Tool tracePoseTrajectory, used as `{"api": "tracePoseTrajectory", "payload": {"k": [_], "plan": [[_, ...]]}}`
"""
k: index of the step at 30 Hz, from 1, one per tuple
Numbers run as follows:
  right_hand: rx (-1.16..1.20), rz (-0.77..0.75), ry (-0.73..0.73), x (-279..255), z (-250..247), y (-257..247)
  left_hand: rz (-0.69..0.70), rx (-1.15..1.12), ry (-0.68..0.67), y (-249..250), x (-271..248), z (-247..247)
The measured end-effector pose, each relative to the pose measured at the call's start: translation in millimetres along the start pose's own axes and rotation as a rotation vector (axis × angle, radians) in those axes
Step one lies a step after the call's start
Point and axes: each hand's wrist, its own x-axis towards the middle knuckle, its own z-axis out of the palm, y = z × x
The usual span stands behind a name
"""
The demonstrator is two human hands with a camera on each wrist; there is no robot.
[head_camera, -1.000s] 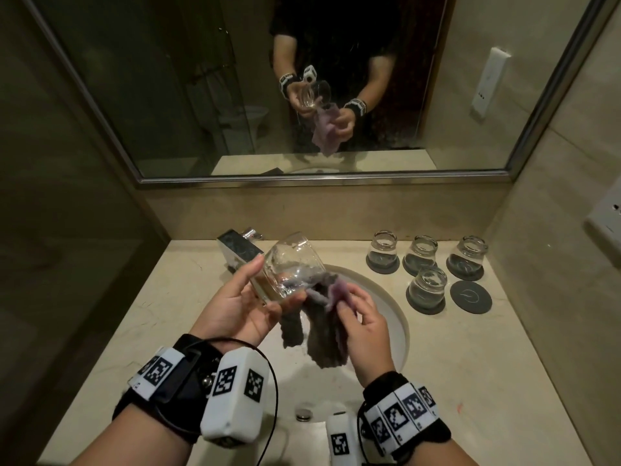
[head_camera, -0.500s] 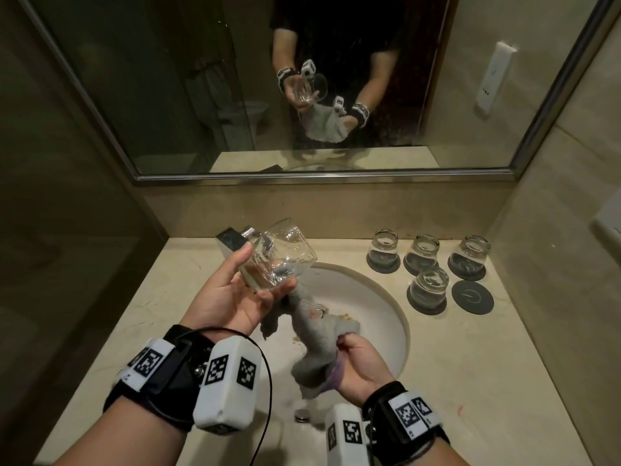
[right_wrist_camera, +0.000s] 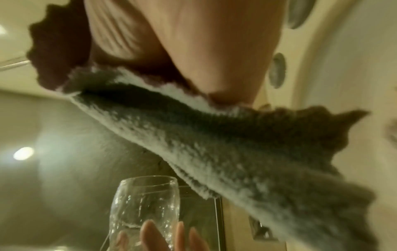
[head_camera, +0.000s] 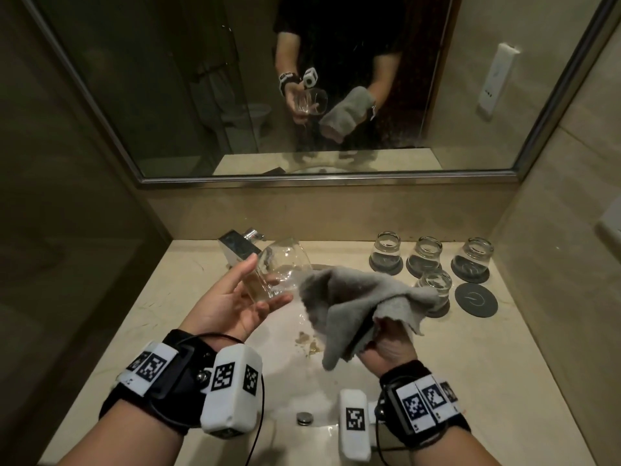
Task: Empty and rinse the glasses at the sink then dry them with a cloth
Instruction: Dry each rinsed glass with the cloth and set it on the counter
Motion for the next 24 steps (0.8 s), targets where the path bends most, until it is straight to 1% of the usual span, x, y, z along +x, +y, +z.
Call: {"api": "tracePoseTrajectory", "payload": {"k": [1, 2, 3, 4, 5, 8, 9, 11, 14, 15, 17, 20, 21, 23, 24], "plan": [[-0.108, -0.012, 0.039, 2.7, 0.3, -5.0, -0.008, 0.029, -0.003, -1.0, 0.8, -1.0], [-0.167, 0.032, 0.090, 6.2, 2.8, -9.2, -0.017, 0.052, -0.009, -2.1, 0.3, 0.0], [-0.220, 0.036, 0.149, 7.2, 2.6, -14.4, -0.023, 0.069, -0.016, -3.8, -0.1, 1.2], [-0.303, 0.022, 0.145, 6.7, 5.1, -15.9, -0.022, 0.080, -0.021, -6.1, -0.4, 2.8], [-0.405, -0.037, 0.079, 2.6, 9.2, -15.3, -0.014, 0.099, -0.023, -9.0, 0.4, 3.9], [-0.664, -0.016, -0.128, -3.3, 24.1, -13.7, 0.013, 0.223, -0.018, -19.0, 4.9, 6.0], [-0.734, -0.060, -0.158, -4.2, 30.6, -12.2, 0.027, 0.261, -0.017, -22.0, 6.5, 5.8], [-0.883, -0.143, -0.276, -5.5, 33.0, -10.2, 0.064, 0.330, -0.029, -25.6, 9.5, 4.0], [-0.960, -0.094, -0.327, -7.5, 26.3, -11.5, 0.111, 0.430, -0.075, -27.7, 9.2, 3.6], [-1.013, -0.129, -0.327, -7.4, 25.3, -13.0, 0.119, 0.449, -0.082, -27.5, 8.9, 2.6], [-1.079, -0.193, -0.340, -5.6, 20.0, -12.8, 0.099, 0.484, -0.070, -23.8, 8.9, -1.2], [-1.070, -0.212, -0.320, -8.7, 18.7, -8.6, 0.043, 0.582, -0.063, -20.2, 7.4, -6.0], [-1.100, -0.213, -0.335, -9.0, 17.6, -7.4, 0.038, 0.599, -0.065, -20.8, 7.8, -7.9], [-1.128, -0.239, -0.387, -11.3, 18.8, -6.4, 0.079, 0.621, -0.077, -22.9, 7.8, -11.3], [-1.080, -0.255, -0.401, -11.8, 17.6, -5.5, 0.149, 0.670, -0.084, -23.7, 7.1, -13.3]]}}
